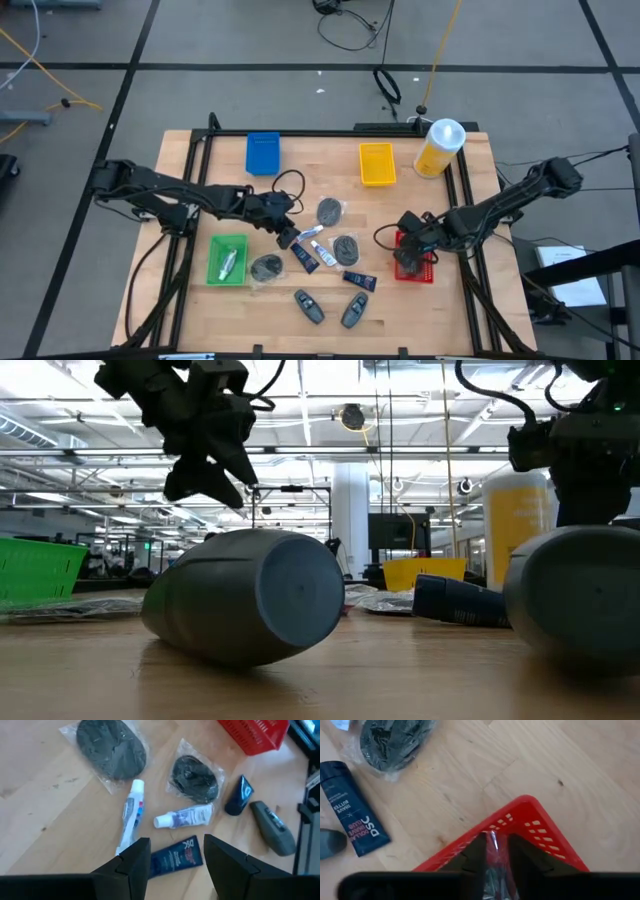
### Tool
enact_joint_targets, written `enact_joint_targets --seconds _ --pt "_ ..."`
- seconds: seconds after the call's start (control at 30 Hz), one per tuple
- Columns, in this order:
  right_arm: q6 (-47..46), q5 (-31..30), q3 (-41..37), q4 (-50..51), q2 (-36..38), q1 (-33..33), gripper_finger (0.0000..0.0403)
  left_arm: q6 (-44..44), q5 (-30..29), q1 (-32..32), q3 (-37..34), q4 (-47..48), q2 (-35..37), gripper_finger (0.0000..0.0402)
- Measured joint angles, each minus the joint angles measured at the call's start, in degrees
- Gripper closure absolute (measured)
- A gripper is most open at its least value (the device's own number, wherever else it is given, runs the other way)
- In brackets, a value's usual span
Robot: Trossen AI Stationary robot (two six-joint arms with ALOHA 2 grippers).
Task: Pick & Place Travel size toiletries
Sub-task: Put the black hairbrush into the red bin, then put the white toothpaste into the green bin
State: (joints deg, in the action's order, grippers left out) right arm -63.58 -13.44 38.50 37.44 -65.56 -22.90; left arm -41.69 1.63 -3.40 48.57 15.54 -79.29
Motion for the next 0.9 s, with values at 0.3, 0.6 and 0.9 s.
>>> enact_joint_targets --seconds 0.3,0.6,0.9 --pt "-0.21 -0.14 0.00 0.05 8.59 1.79 0.0260 6.24 -4.50 0.51 5.49 8.71 -0.66 0.0222" --pt "4.42 -6.35 0.00 -5.28 18.46 5.48 0.0274 13.22 -3.18 0.55 7.54 8.27 -9.03 0.0222" --pt "9.02 -7.66 0.00 -9.78 20.75 7.78 0.0284 22.74 -3.20 0.47 10.71 7.52 -17.60 0.0222"
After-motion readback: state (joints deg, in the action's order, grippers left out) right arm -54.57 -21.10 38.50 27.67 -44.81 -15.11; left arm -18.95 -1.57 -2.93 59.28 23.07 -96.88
